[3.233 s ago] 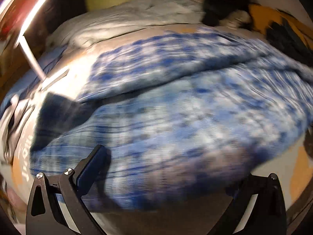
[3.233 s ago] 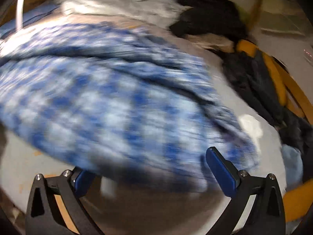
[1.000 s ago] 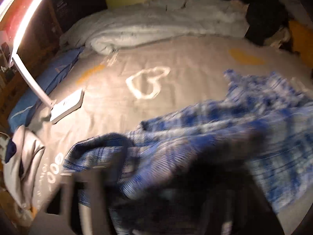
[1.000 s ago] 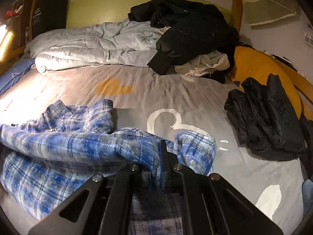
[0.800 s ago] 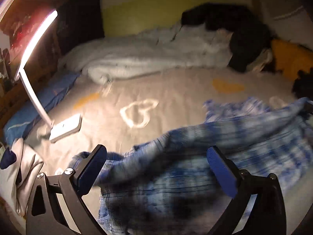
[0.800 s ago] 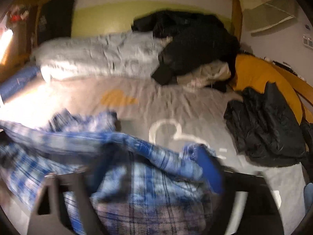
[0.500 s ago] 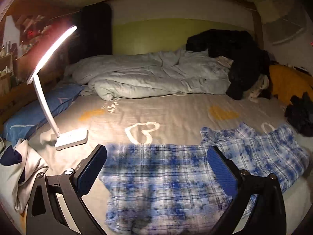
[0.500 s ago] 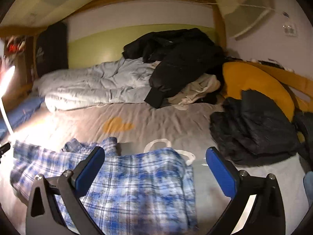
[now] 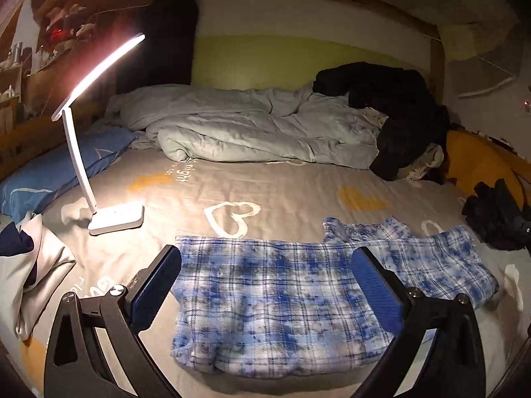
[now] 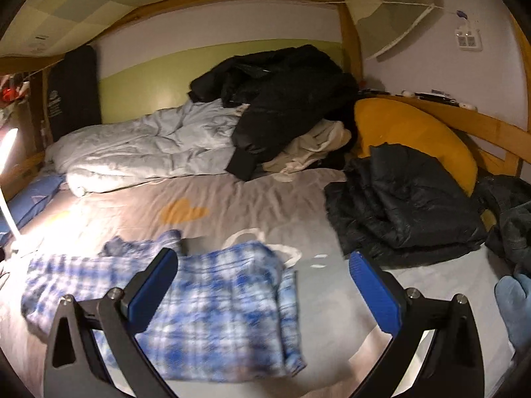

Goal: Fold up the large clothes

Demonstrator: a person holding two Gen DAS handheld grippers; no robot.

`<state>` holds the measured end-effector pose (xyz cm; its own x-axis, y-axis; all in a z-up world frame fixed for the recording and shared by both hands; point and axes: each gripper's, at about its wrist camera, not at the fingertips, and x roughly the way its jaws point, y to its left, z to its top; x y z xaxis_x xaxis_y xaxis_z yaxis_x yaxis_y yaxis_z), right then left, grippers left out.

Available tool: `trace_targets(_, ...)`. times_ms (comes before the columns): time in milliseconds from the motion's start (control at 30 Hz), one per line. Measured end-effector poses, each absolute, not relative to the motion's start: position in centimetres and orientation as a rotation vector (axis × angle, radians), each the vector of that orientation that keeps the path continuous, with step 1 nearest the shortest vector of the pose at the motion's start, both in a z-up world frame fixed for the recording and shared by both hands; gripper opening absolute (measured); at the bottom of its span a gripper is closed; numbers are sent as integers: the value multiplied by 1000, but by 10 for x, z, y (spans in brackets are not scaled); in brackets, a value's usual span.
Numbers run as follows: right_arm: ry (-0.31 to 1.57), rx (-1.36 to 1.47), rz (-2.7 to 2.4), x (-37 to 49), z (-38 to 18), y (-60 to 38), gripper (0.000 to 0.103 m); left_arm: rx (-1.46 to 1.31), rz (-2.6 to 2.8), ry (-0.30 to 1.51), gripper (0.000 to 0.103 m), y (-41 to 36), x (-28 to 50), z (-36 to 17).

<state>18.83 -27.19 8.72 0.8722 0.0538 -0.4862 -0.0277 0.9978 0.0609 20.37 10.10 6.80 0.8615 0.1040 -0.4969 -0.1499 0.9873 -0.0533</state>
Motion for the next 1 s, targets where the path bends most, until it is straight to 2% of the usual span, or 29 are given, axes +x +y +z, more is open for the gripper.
trace_targets(167, 521, 53, 92, 168, 80, -257, 103, -80, 132, 551, 102, 89, 194, 62)
trace_targets(500, 754, 255, 92, 163, 27, -260, 103, -88, 71, 709, 102, 69, 189, 24)
trace_targets(733, 816, 249, 82, 171, 12, -256, 103, 63, 144, 670, 102, 50, 193, 15)
trace_targets(1000, 799, 197, 70, 167, 15, -251, 103, 97, 101, 646, 102, 35, 186, 19)
